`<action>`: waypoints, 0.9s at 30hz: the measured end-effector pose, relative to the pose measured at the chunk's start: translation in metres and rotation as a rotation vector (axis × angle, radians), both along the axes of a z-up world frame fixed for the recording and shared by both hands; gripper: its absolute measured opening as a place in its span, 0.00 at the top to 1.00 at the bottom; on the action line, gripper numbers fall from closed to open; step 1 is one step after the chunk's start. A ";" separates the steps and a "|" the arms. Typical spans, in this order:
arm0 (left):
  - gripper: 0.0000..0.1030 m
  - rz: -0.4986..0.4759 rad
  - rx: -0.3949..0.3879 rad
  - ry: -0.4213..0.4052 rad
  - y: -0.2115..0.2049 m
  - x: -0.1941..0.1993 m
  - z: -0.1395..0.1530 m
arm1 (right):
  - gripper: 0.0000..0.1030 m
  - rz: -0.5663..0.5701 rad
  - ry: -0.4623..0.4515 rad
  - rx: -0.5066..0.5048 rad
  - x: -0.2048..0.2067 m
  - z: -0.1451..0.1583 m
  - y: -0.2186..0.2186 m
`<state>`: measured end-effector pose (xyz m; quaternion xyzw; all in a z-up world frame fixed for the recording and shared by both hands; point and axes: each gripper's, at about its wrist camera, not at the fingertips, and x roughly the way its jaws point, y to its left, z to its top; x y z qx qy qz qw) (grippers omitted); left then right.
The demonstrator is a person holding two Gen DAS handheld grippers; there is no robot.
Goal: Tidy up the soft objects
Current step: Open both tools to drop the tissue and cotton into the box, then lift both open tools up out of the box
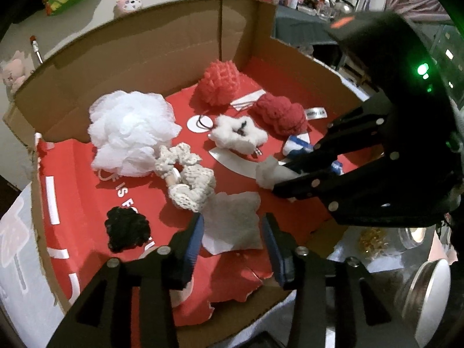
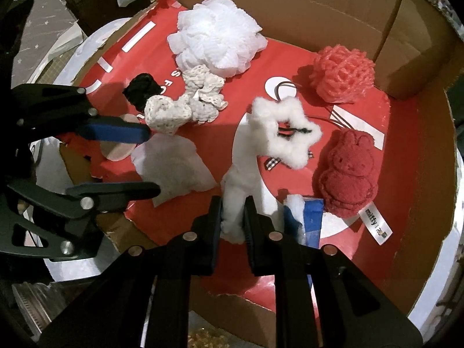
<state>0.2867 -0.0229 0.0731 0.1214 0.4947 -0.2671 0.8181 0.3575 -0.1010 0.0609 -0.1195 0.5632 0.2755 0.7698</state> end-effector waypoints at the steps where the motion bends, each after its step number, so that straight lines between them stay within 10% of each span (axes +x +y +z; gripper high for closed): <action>1: 0.53 0.002 -0.005 -0.007 0.002 -0.002 0.002 | 0.85 -0.003 -0.001 0.000 -0.001 0.001 0.000; 7: 0.48 0.020 -0.030 -0.041 0.011 -0.016 0.015 | 0.77 -0.022 -0.018 -0.008 -0.006 0.003 -0.001; 10: 0.48 0.031 -0.039 -0.049 0.016 -0.023 0.020 | 0.29 -0.029 -0.058 -0.006 -0.012 0.008 -0.002; 27: 0.09 0.299 -0.075 -0.126 0.041 -0.044 0.037 | 0.28 -0.281 -0.209 -0.034 -0.059 0.055 -0.035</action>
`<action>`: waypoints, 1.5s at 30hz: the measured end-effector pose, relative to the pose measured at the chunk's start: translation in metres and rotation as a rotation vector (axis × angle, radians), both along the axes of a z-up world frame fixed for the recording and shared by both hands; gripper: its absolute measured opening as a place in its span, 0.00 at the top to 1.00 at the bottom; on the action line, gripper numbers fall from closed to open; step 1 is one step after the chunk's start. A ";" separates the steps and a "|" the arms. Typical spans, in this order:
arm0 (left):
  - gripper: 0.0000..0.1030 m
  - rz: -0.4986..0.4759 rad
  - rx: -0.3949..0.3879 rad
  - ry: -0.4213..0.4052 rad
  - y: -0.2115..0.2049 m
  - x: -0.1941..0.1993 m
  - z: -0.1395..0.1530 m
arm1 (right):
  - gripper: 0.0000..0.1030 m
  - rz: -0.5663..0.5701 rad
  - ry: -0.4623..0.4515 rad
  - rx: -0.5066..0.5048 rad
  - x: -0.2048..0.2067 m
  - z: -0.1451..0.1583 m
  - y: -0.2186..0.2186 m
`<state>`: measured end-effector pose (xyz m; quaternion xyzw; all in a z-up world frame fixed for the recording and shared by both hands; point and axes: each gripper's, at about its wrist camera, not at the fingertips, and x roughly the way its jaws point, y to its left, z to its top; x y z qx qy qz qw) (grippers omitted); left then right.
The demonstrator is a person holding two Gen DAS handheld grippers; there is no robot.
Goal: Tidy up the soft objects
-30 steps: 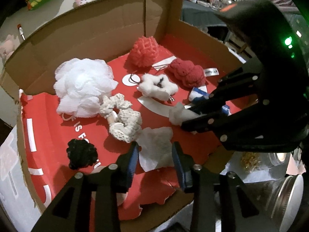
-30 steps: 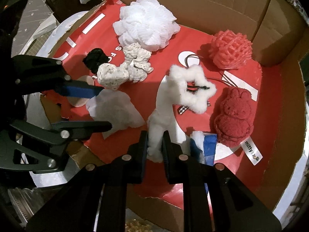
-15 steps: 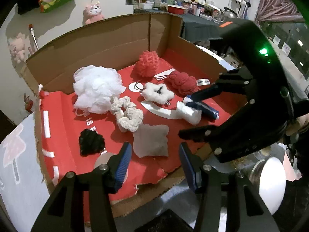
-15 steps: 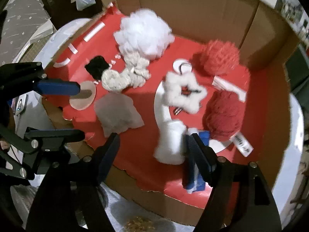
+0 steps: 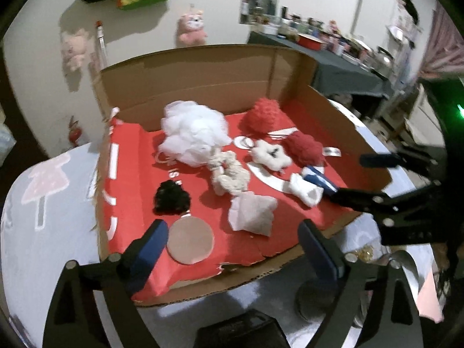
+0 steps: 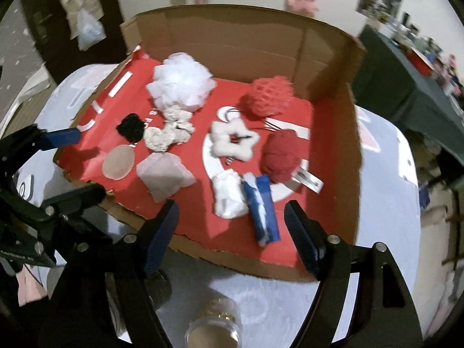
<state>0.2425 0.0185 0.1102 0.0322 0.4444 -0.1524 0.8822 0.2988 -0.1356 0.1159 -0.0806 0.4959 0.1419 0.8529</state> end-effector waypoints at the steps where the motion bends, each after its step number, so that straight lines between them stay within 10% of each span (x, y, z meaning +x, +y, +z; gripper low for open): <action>1: 0.09 0.015 0.000 0.002 0.001 0.000 -0.001 | 0.28 -0.014 0.003 0.004 -0.001 -0.001 -0.001; 45: 0.05 0.198 0.030 0.105 0.006 0.016 -0.041 | 0.28 -0.172 0.003 0.047 -0.003 -0.039 -0.013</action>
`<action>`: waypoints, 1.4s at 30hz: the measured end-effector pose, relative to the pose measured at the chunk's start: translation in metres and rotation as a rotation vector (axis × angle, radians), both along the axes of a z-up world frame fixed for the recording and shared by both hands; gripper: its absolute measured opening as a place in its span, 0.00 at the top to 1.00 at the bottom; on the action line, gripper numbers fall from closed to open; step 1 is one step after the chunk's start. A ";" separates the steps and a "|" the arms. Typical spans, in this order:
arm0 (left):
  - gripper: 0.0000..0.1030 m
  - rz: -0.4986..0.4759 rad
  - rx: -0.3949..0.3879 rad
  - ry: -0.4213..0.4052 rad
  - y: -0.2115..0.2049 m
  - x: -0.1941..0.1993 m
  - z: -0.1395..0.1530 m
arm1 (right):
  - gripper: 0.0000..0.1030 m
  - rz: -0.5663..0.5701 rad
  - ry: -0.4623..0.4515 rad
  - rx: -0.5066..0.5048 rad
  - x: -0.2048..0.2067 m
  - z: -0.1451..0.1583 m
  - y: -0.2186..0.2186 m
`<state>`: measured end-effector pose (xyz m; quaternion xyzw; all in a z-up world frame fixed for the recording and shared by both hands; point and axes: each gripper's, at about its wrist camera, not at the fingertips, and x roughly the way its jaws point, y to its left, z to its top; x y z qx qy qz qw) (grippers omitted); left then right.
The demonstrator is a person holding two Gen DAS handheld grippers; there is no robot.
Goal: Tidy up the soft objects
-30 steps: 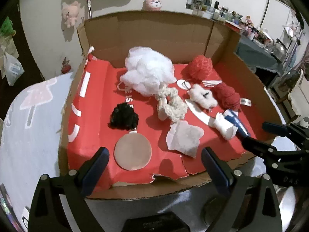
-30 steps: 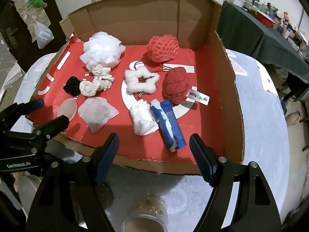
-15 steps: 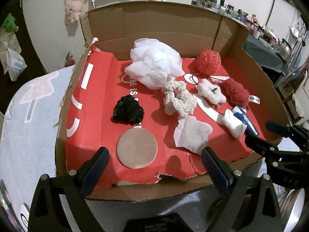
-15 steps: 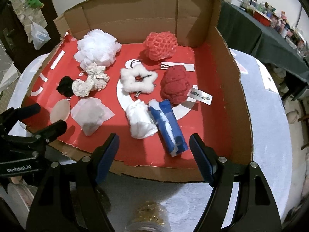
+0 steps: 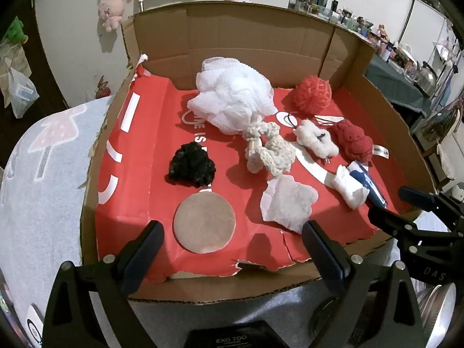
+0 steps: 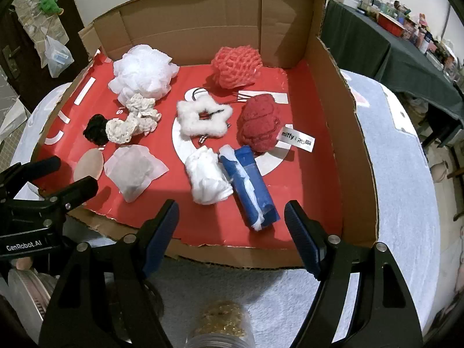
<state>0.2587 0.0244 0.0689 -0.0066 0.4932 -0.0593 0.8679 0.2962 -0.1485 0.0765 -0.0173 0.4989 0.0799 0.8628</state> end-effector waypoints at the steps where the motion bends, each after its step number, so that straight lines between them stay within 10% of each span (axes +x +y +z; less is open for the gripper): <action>1: 0.05 -0.001 0.000 0.000 0.000 0.000 0.000 | 0.28 0.001 -0.001 -0.001 0.000 0.000 0.000; 42: 0.05 0.006 0.002 0.009 0.000 0.001 -0.003 | 0.28 -0.004 -0.016 -0.009 -0.003 -0.001 -0.002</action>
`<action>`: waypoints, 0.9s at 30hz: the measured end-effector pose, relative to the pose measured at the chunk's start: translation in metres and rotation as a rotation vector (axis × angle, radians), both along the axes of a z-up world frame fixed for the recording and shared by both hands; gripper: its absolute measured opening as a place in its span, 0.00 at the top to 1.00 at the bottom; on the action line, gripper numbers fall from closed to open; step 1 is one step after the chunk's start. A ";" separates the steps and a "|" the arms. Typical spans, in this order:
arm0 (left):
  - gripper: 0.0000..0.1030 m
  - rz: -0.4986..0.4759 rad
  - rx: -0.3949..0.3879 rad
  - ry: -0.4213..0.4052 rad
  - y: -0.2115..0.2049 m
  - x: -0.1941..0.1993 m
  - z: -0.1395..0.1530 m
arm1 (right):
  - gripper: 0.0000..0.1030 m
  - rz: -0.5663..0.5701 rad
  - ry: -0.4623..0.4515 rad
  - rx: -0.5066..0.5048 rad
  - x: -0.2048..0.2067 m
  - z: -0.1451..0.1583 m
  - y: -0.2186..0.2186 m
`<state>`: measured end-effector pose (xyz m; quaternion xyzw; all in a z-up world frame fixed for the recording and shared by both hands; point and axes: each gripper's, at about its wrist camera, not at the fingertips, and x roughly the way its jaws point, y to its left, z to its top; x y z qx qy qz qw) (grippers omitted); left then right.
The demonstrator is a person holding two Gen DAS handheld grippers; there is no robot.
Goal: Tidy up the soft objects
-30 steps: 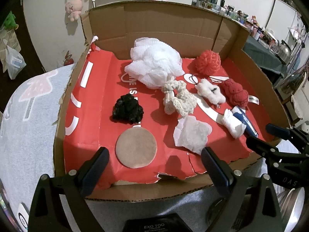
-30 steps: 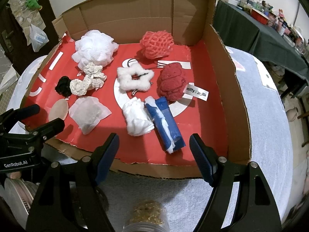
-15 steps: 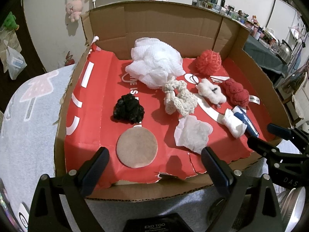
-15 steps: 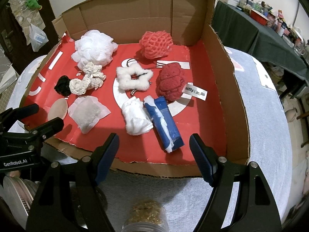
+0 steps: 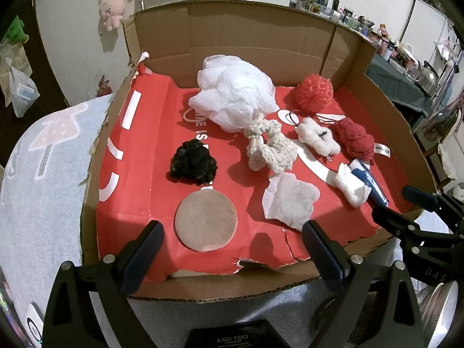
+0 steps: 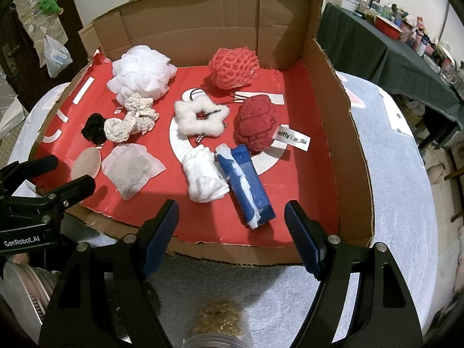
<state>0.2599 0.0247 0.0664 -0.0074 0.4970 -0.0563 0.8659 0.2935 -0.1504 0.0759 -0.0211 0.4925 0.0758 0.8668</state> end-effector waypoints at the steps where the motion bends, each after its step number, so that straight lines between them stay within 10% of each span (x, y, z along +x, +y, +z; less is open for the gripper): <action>1: 0.05 0.000 0.000 0.001 0.000 0.000 0.000 | 0.28 0.000 0.000 -0.001 0.000 0.000 0.000; 27: 0.05 0.005 -0.016 0.008 0.002 0.000 0.000 | 0.28 0.003 -0.002 0.002 -0.001 0.001 0.000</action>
